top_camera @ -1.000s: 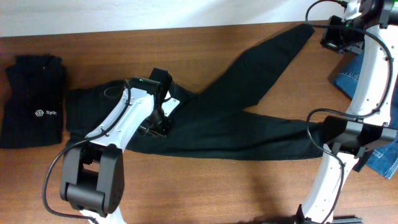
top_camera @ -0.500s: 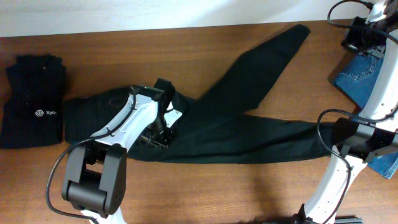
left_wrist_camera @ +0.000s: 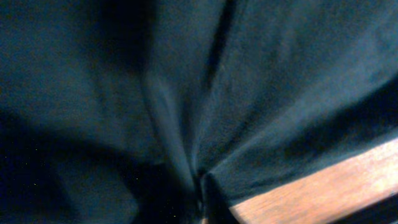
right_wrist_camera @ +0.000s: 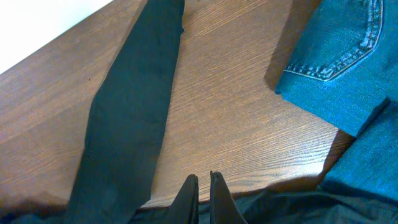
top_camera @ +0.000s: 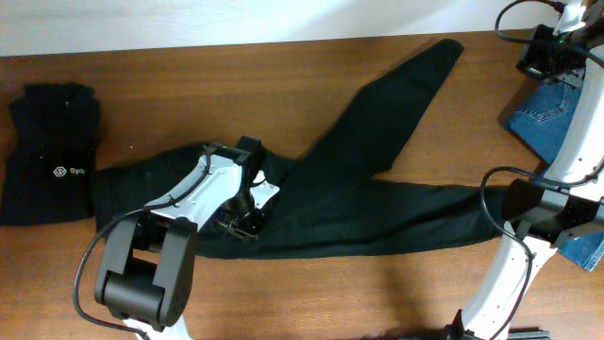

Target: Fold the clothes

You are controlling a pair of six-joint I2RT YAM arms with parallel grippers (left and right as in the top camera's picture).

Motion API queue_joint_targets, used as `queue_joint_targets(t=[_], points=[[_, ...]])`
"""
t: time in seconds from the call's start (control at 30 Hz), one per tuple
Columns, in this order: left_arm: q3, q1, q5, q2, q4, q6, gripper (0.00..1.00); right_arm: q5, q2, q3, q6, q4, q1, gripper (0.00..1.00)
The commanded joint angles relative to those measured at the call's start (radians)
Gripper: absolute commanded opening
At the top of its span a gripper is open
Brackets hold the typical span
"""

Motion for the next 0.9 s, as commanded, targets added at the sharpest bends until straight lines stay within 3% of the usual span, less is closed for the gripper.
queue_joint_targets(t=[0.0, 0.03, 0.13, 0.17, 0.37, 0.47, 0.53, 0.57, 0.6, 0.67, 0.87], points=[[-0.043, -0.007, 0.066, -0.028, 0.009, 0.005, 0.58, -0.009, -0.057, 0.006, -0.014, -0.006, 0.006, 0.04], [-0.042, -0.007, 0.066, -0.028, 0.008, 0.005, 0.74, -0.009, -0.06, 0.006, -0.014, -0.006, 0.006, 0.04], [-0.01, -0.006, 0.065, -0.028, -0.011, 0.004, 0.87, -0.009, -0.061, 0.006, -0.018, -0.006, 0.006, 0.04], [0.015, -0.006, 0.065, -0.028, -0.024, 0.004, 0.95, -0.009, -0.061, 0.006, -0.018, -0.006, 0.006, 0.04], [0.238, -0.006, 0.029, -0.051, -0.093, 0.006, 0.97, -0.01, -0.061, 0.006, -0.017, -0.006, 0.006, 0.04], [0.34, -0.006, 0.002, -0.074, -0.108, 0.053, 0.93, -0.01, -0.061, 0.006, -0.018, -0.006, 0.006, 0.04], [0.392, -0.006, -0.041, -0.083, -0.105, 0.054, 0.7, -0.021, -0.061, 0.006, -0.018, -0.006, 0.006, 0.04], [0.416, -0.006, -0.065, -0.084, -0.099, 0.053, 0.53, -0.033, -0.061, 0.006, -0.018, -0.006, 0.006, 0.04], [0.431, -0.005, -0.085, -0.084, -0.085, 0.053, 0.25, -0.046, -0.061, 0.006, -0.026, -0.006, 0.008, 0.04], [0.436, 0.008, -0.093, -0.084, -0.042, 0.037, 0.01, -0.065, -0.061, 0.006, -0.045, -0.006, 0.012, 0.04], [0.402, 0.108, -0.05, -0.057, 0.058, -0.014, 0.01, -0.032, -0.09, 0.006, -0.063, -0.006, 0.046, 0.04]])
